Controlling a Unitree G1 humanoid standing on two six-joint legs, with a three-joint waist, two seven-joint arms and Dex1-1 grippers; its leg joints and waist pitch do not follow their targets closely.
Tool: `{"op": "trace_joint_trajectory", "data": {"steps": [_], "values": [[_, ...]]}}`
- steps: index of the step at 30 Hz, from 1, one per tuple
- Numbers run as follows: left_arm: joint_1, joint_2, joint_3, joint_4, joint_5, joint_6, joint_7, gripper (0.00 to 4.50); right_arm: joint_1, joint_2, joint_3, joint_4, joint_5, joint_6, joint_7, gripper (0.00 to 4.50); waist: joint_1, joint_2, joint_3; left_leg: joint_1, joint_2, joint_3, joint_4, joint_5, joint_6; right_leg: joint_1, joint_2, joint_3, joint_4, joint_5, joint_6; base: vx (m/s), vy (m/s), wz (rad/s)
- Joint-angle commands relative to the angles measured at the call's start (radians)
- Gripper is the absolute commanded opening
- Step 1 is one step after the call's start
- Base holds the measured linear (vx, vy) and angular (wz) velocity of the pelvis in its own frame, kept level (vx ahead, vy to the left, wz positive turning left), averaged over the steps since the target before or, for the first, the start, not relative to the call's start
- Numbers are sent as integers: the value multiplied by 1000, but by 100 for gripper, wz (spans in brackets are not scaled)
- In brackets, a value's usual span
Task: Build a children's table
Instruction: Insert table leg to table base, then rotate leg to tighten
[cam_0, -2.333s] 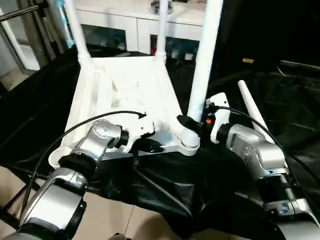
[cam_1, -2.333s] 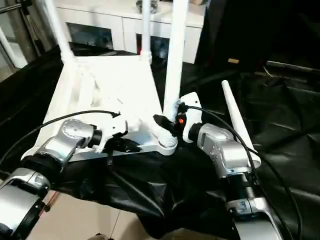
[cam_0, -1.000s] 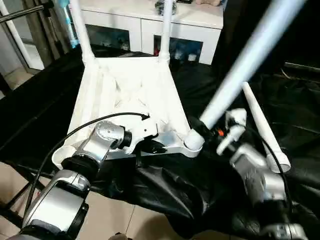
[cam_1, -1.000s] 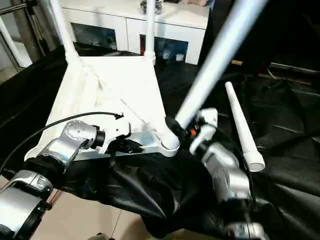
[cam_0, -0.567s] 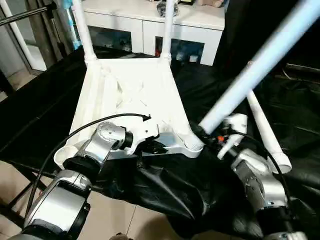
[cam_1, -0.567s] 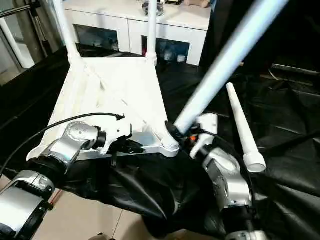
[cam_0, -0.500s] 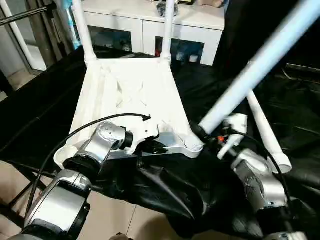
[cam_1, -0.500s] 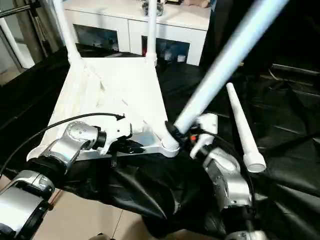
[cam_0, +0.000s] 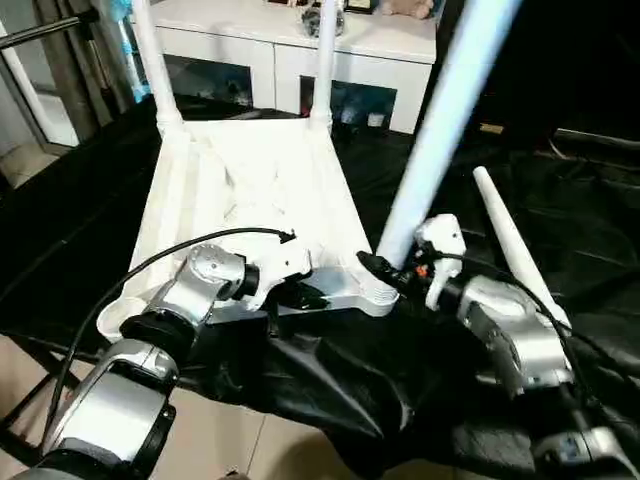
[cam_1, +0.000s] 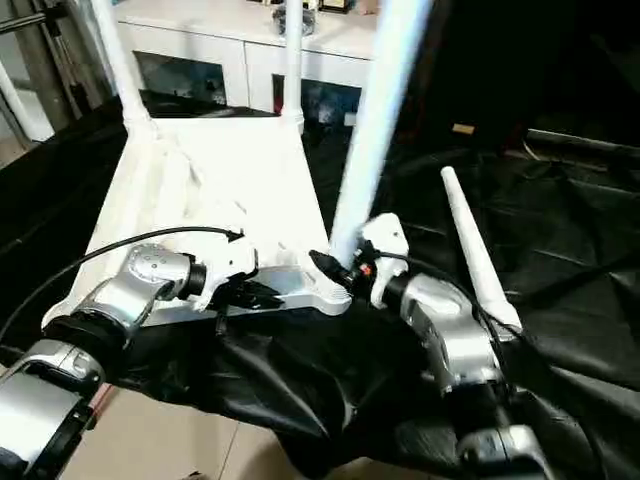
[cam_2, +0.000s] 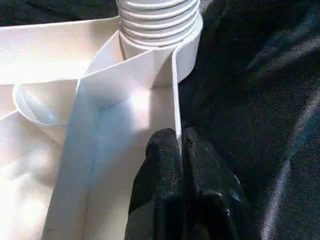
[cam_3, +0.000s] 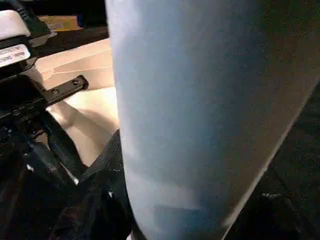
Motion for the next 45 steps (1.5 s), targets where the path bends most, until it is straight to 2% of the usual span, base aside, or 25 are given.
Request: {"op": "trace_joint_trajectory", "data": {"steps": [1,4,7,8,13,17,18,19,20,21,24,26,28,30,32,33,35,36,37,39,41,43,45], "values": [[-2,-3,-3,-24,-10,-23,-45,0,34,-10,44,106,-43,43,11,188,-1,8,-47,15,44,-23,-80,-392,-6,20,-93,52,-98,-451,-168,0,0,0],[15,11,-10,-75,-34,-20,-122,0,18,-26,54,117,-19,38,111,188,-2,3,-49,14,46,-22,-81,-386,-1,23,-92,52,-95,-426,-179,0,0,0],[19,20,-10,-98,-41,-14,-147,0,15,-43,65,118,-21,30,161,188,3,3,-53,12,49,-19,-82,-342,6,28,-91,54,-85,-347,-202,0,0,0],[21,26,-10,-110,-46,-9,-162,0,15,-54,72,114,-19,25,194,188,4,0,-53,11,48,-16,-81,-327,11,29,-91,54,-83,-322,-209,0,0,0],[19,40,-6,-127,-53,-2,-186,0,18,-65,81,114,-23,7,240,188,12,3,-56,9,49,-13,-80,-276,20,34,-89,52,-75,-257,-225,0,0,0],[13,43,6,-125,-50,5,-163,0,16,-53,69,129,-26,-9,226,188,11,5,-54,11,48,-13,-81,-289,14,34,-90,51,-77,-278,-226,0,0,0],[10,41,11,-121,-48,5,-149,0,11,-44,60,141,-29,-12,202,188,10,4,-53,10,48,-14,-81,-295,12,34,-91,51,-78,-291,-223,0,0,0],[1,33,21,-115,-43,16,-110,0,-4,-26,43,178,-46,-25,135,188,7,5,-50,13,48,-15,-82,-322,3,28,-93,52,-83,-346,-214,0,0,0],[-3,29,26,-111,-40,22,-92,0,-11,-19,36,194,-55,-31,103,188,7,5,-50,13,48,-15,-82,-322,3,28,-93,52,-83,-346,-214,0,0,0],[-7,24,30,-109,-37,32,-71,0,-20,-13,29,214,-66,-40,69,188,1,4,-46,16,46,-20,-84,-358,-14,26,-94,49,-90,-428,-193,0,0,0],[-28,-3,47,-119,-26,109,26,0,-57,22,-7,299,-101,-59,-101,188,-9,5,-45,16,46,-25,-86,-392,-33,22,-95,49,-95,-490,-171,0,0,0],[-31,-9,49,-126,-23,129,46,0,-65,29,-13,314,-105,-57,-133,188,-14,5,-44,18,44,-27,-87,-408,-35,19,-92,48,-99,-510,-159,0,0,0],[-40,-31,54,-149,-15,186,101,0,-92,55,-32,358,-107,-47,-218,188,-19,4,-45,18,44,-26,-85,-408,-32,19,-94,50,-99,-497,-165,0,0,0],[-49,-89,60,-195,11,315,232,0,-153,102,-48,446,-110,-24,-344,188,-24,11,-46,16,42,-27,-83,-397,-33,19,-92,48,-96,-477,-176,0,0,0],[-52,-143,68,-225,28,397,338,0,-195,132,-55,505,-111,-12,-422,188,-26,10,-48,20,43,-24,-80,-384,-37,18,-91,49,-94,-453,-189,0,0,0],[-47,-181,71,-244,24,429,374,0,-219,153,-71,535,-98,-11,-461,188,-25,7,-47,18,40,-21,-78,-373,-28,19,-89,49,-96,-439,-193,0,0,0],[-44,-203,73,-250,19,447,399,0,-237,170,-80,557,-87,-15,-477,188,-24,5,-50,12,39,-20,-79,-353,-17,24,-87,49,-94,-408,-193,0,0,0],[-46,-211,65,-240,32,444,430,0,-252,184,-79,571,-93,-17,-488,188,-23,0,-54,7,38,-17,-77,-314,0,28,-84,50,-88,-338,-203,0,0,0],[-47,-211,60,-234,39,440,437,0,-255,187,-77,573,-97,-18,-491,188,-22,2,-54,5,37,-16,-77,-302,5,30,-84,49,-86,-321,-207,0,0,0],[-49,-208,60,-225,40,435,438,0,-256,190,-76,572,-99,-18,-487,188,-19,0,-55,6,35,-12,-74,-274,22,32,-83,49,-86,-293,-209,0,0,0],[-47,-201,62,-240,41,458,444,0,-267,198,-79,592,-101,-23,-482,188,-17,2,-55,5,36,-13,-76,-269,26,33,-84,49,-87,-301,-207,0,0,0],[-41,-196,64,-268,47,492,456,0,-282,204,-83,624,-111,-41,-492,188,-22,4,-51,4,38,-16,-79,-298,14,31,-85,47,-91,-358,-198,0,0,0],[-41,-191,65,-269,50,496,460,0,-283,206,-82,629,-115,-45,-493,188,-24,5,-50,7,39,-17,-81,-315,8,27,-83,47,-92,-373,-194,0,0,0]]}}
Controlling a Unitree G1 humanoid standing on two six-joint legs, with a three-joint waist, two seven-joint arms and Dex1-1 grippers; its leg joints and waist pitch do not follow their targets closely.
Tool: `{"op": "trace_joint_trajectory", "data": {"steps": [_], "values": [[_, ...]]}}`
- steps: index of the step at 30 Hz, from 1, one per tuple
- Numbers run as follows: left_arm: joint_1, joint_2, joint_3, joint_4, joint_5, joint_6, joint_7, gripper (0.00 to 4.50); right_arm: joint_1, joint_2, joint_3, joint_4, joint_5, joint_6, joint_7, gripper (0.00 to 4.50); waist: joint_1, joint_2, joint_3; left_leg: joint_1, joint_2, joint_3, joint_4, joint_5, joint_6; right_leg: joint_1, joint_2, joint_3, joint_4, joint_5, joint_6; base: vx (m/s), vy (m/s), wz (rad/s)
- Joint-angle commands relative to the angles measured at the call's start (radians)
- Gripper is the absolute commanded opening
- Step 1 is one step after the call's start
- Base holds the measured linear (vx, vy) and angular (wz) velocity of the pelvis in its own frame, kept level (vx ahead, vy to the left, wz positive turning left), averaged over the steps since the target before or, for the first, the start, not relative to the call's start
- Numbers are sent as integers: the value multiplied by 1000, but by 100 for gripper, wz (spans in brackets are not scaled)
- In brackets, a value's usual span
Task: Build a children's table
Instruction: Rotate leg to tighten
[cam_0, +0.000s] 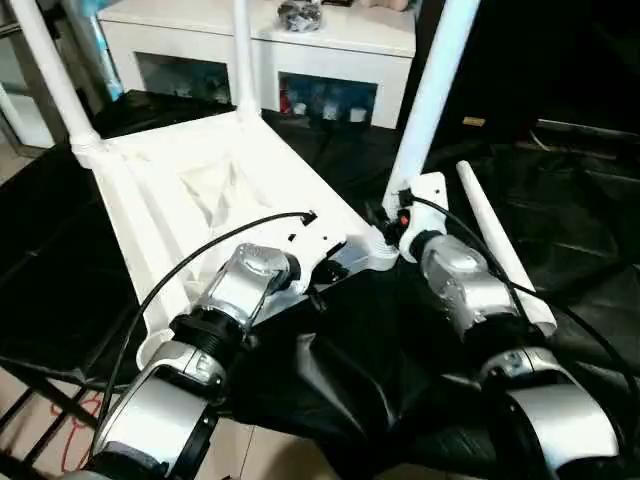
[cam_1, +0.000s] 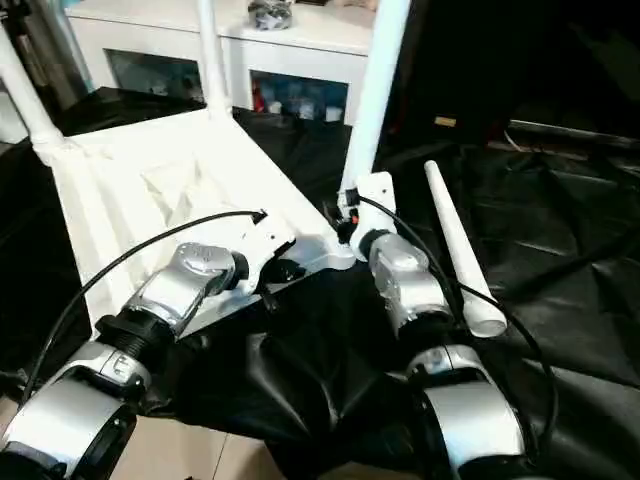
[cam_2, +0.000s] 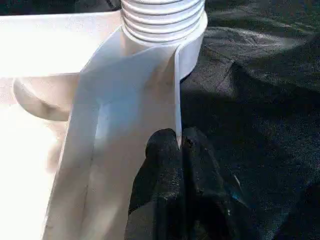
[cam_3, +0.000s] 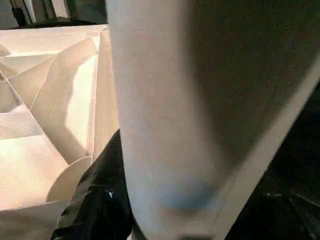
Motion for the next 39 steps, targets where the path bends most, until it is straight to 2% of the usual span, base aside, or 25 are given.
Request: {"op": "trace_joint_trajectory", "data": {"steps": [1,6,8,10,11,12,14,15,19,22,24,29,32,33,36,39], "values": [[-38,0,10,-62,-2,-8,12,0,57,32,24,124,-30,67,-1,188,3,10,-49,2,38,-18,-66,-322,12,33,-84,49,-92,-375,-183,0,0,0],[-37,2,10,-60,-6,-20,10,0,52,34,20,129,-31,71,2,188,1,11,-49,4,37,-18,-67,-343,9,30,-84,50,-95,-391,-177,0,0,0],[-37,3,8,-61,-9,-31,5,0,48,34,12,127,-23,63,19,244,1,11,-49,4,38,-19,-67,-342,9,30,-84,50,-94,-385,-179,0,0,0],[-35,6,7,-66,-11,-35,1,0,43,35,2,127,-16,60,27,258,0,12,-50,4,38,-19,-66,-341,9,30,-85,50,-93,-373,-188,0,0,0],[-34,7,6,-67,-11,-42,-2,0,41,36,-6,126,-9,60,33,264,5,11,-54,4,39,-16,-63,-328,12,30,-90,53,-94,-347,-194,0,0,0],[-31,14,1,-74,-13,-63,-13,0,36,36,-15,123,0,55,44,274,5,10,-57,-5,39,-18,-65,-288,17,39,-86,52,-83,-293,-203,0,0,0],[-24,20,-6,-84,-18,-88,-35,0,36,34,-18,114,7,49,65,286,8,11,-59,-5,39,-15,-62,-260,26,37,-86,53,-80,-250,-210,0,0,0],[-18,25,-10,-95,-21,-89,-52,0,38,33,-21,101,14,45,79,299,9,12,-61,-8,40,-12,-59,-223,39,39,-84,52,-73,-182,-227,0,0,0],[-6,37,-16,-117,-29,-92,-86,0,46,30,-27,63,31,48,122,343,14,13,-67,-12,41,-9,-52,-141,70,45,-84,52,-55,-34,-270,0,0,0],[15,57,-25,-153,-47,-115,-148,0,71,8,2,-17,29,45,225,358,18,14,-68,-13,43,-8,-50,-108,97,48,-84,51,-46,30,-287,0,0,0],[27,71,-33,-169,-60,-132,-190,0,92,-10,11,-75,38,58,284,358,19,13,-67,-12,43,-7,-49,-111,106,49,-85,51,-47,26,-292,0,0,0],[58,106,-48,-215,-96,-169,-311,0,148,-69,44,-214,63,94,426,358,34,13,-62,-9,44,-6,-49,-122,100,49,-85,53,-52,-35,-273,0,0,0],[78,127,-58,-244,-123,-195,-387,0,179,-105,66,-279,63,116,493,358,42,16,-62,-8,46,-4,-49,-115,99,45,-83,53,-50,-30,-266,0,0,0],[91,143,-65,-256,-136,-209,-434,0,202,-133,84,-320,60,141,550,358,45,18,-62,-6,47,-4,-49,-115,92,44,-83,53,-50,-33,-266,0,0,0],[102,163,-70,-256,-150,-233,-496,0,238,-180,122,-381,58,175,640,358,63,18,-59,-5,47,-1,-48,-130,84,42,-81,52,-52,-67,-249,0,0,0],[108,179,-77,-249,-152,-255,-539,0,268,-218,158,-433,53,199,694,358,68,17,-59,-4,48,-2,-49,-140,73,41,-83,53,-55,-99,-238,0,0,0]]}}
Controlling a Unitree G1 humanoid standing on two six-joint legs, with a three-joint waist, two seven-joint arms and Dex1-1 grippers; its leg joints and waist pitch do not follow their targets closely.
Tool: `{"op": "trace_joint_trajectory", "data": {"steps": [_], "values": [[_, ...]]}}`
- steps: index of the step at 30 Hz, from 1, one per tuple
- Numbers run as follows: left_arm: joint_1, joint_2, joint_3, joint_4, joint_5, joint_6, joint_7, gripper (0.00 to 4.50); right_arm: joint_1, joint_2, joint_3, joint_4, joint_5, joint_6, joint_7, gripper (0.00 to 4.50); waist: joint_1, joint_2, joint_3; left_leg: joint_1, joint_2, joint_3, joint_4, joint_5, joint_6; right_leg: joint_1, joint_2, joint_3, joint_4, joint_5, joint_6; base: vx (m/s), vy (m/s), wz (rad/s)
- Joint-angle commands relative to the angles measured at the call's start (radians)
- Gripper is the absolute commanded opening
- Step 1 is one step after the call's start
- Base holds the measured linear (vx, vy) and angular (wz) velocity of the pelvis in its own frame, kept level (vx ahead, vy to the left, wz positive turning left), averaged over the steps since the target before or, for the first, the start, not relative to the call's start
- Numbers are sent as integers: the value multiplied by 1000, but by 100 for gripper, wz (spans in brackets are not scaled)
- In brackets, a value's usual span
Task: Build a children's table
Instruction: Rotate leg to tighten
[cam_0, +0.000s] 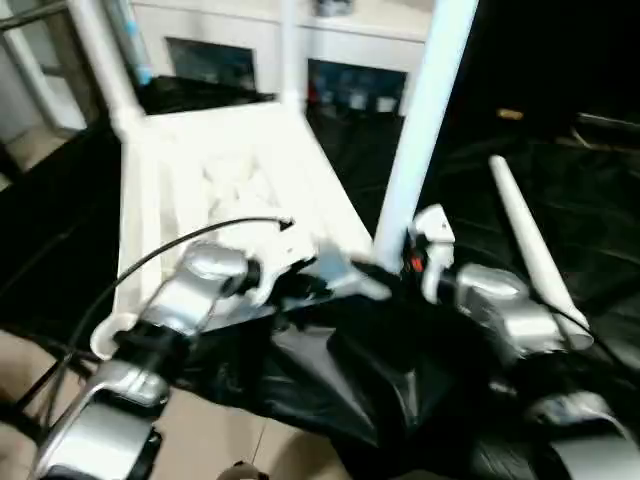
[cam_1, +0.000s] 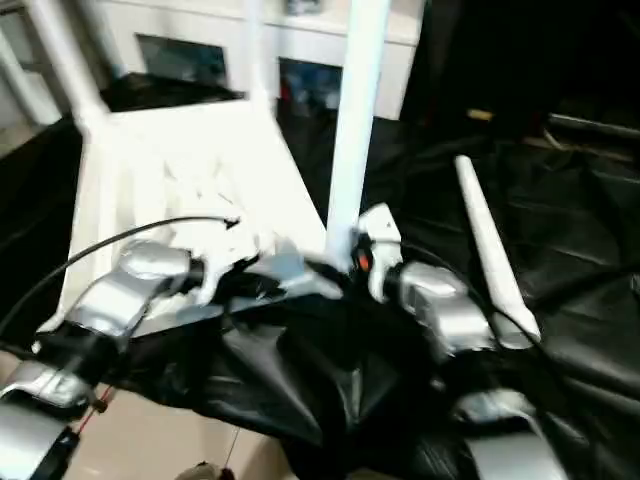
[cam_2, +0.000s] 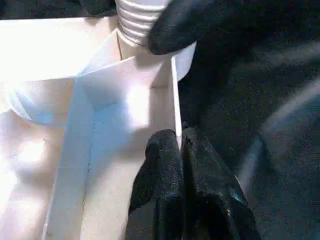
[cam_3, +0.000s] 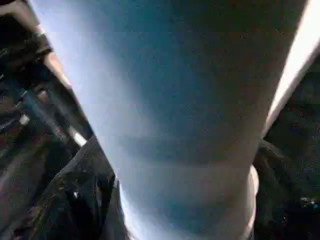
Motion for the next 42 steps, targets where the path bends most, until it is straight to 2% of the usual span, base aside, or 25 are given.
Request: {"op": "trace_joint_trajectory", "data": {"steps": [1,6,8,9,12,19,23,25,28,30,33,37,38,39,42], "values": [[-14,-34,-41,-60,-60,-59,-92,0,6,-8,43,-40,-7,24,35,358,-4,2,-71,17,46,-6,-54,-144,64,61,-83,52,-59,-120,-224,0,0,0],[0,-12,-54,-71,-69,-70,-149,0,37,-33,58,-90,-12,37,68,358,-4,0,-72,16,44,-8,-53,-152,52,60,-83,53,-59,-137,-215,0,0,0],[6,-6,-60,-72,-67,-82,-161,0,46,-38,59,-109,-4,47,81,341,-2,1,-73,15,44,-8,-52,-143,54,61,-83,52,-57,-128,-212,0,0,0],[8,-6,-59,-67,-64,-90,-168,0,57,-46,61,-134,3,63,97,331,-1,5,-73,17,44,-8,-52,-142,54,60,-82,52,-57,-124,-212,0,0,0],[7,-6,-61,-57,-57,-101,-171,0,68,-56,68,-156,7,80,106,305,2,2,-74,16,44,-9,-51,-141,53,61,-82,52,-57,-126,-210,0,0,0],[0,-15,-54,-28,-41,-110,-139,0,86,-39,59,-151,-2,86,70,288,2,-1,-72,16,43,-9,-51,-162,42,58,-83,52,-62,-178,-198,0,0,0],[-23,-45,-32,26,-14,-99,-40,0,77,10,25,-89,-30,63,-56,286,-3,0,-69,19,41,-10,-53,-188,22,55,-85,52,-69,-229,-188,0,0,0],[-42,-74,-11,63,-5,-80,39,0,53,54,-8,-17,-54,44,-187,286,-8,-1,-69,19,39,-12,-54,-195,8,56,-85,52,-69,-248,-182,0,0,0],[-85,-131,11,133,28,-57,205,0,3,135,-56,104,-62,56,-378,285,-28,0,-66,18,37,-15,-55,-226,-7,53,-85,52,-73,-302,-176,0,0,0],[-99,-151,16,156,41,-42,262,0,-15,168,-76,141,-58,56,-445,285,-33,-1,-66,18,32,-14,-52,-232,-8,55,-86,53,-80,-333,-163,0,0,0],[-124,-212,35,181,67,9,411,0,-74,258,-124,245,-44,53,-624,285,-42,1,-67,18,34,-15,-52,-213,-4,53,-83,53,-73,-294,-175,0,0,0],[-130,-232,39,194,72,8,436,0,-97,280,-118,294,-76,2,-656,285,-42,-1,-70,15,32,-13,-50,-205,12,57,-84,53,-74,-274,-175,0,0,0],[-124,-237,36,188,71,2,430,0,-98,285,-111,302,-82,-18,-645,340,-43,-3,-70,14,32,-13,-50,-202,16,56,-82,53,-73,-265,-176,0,0,0],[-116,-239,32,182,70,-2,423,0,-97,290,-111,302,-77,-33,-619,354,-42,-3,-69,14,32,-13,-50,-205,25,57,-83,52,-73,-259,-179,0,0,0],[-104,-237,29,181,68,-9,424,0,-97,289,-114,293,-63,-42,-559,360,-43,-2,-67,15,33,-13,-51,-223,30,56,-83,52,-76,-288,-176,0,0,0]]}}
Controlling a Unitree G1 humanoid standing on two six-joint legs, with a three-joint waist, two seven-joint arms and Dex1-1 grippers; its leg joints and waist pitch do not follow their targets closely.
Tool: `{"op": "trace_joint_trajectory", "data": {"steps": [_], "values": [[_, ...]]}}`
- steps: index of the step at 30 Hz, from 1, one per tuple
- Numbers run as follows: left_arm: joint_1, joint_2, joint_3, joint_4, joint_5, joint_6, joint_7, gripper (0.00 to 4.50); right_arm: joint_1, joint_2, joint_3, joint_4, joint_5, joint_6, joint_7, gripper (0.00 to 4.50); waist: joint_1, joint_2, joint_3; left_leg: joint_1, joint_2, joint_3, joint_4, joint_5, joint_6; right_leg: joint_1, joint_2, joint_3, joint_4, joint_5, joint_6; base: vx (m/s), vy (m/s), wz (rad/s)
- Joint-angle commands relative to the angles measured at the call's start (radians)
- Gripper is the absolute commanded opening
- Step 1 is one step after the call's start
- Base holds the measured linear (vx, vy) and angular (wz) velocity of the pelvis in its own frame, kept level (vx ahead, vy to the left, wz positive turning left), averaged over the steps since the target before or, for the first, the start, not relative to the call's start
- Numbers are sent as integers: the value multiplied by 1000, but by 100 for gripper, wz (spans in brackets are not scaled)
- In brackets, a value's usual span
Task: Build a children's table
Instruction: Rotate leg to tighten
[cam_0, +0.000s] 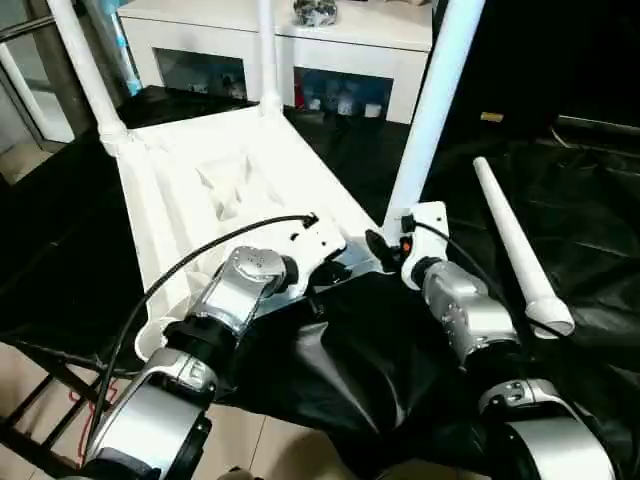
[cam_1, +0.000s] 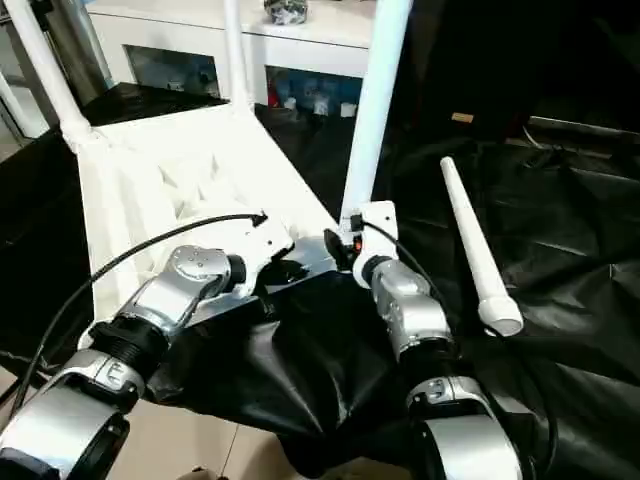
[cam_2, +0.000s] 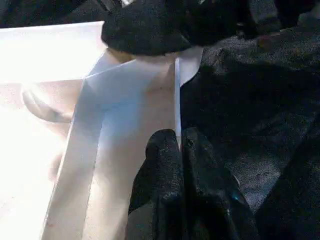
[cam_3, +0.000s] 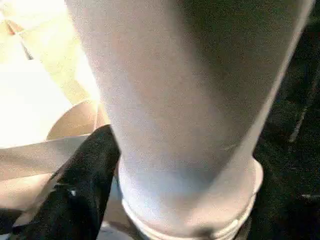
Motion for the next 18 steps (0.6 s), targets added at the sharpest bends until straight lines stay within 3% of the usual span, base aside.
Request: {"op": "trace_joint_trajectory", "data": {"steps": [1,6,8,11,18], "values": [[-5,-33,3,-26,-23,-37,9,0,21,46,47,29,10,27,84,388,1,-3,-66,9,33,-12,-65,-224,31,50,-83,49,-90,-295,-175,0,0,0],[21,-11,-6,-48,-34,-58,-45,0,29,3,85,-6,-11,-6,159,398,-1,-2,-68,6,34,-11,-64,-206,42,54,-82,49,-85,-243,-191,0,0,0],[35,17,-13,-55,-30,-83,-79,0,61,-47,113,-63,-14,-41,281,398,1,1,-68,5,33,-11,-63,-208,46,56,-82,49,-86,-240,-191,0,0,0],[59,42,-20,-74,-54,-136,-159,0,107,-109,136,-146,10,-39,423,398,5,-5,-69,2,35,-12,-62,-189,70,60,-82,49,-81,-204,-195,0,0,0],[123,107,-51,-172,-128,-172,-401,0,167,-204,167,-252,47,-23,620,398,8,1,-65,8,40,-13,-65,-239,60,53,-85,49,-92,-320,-182,0,0,0]]}}
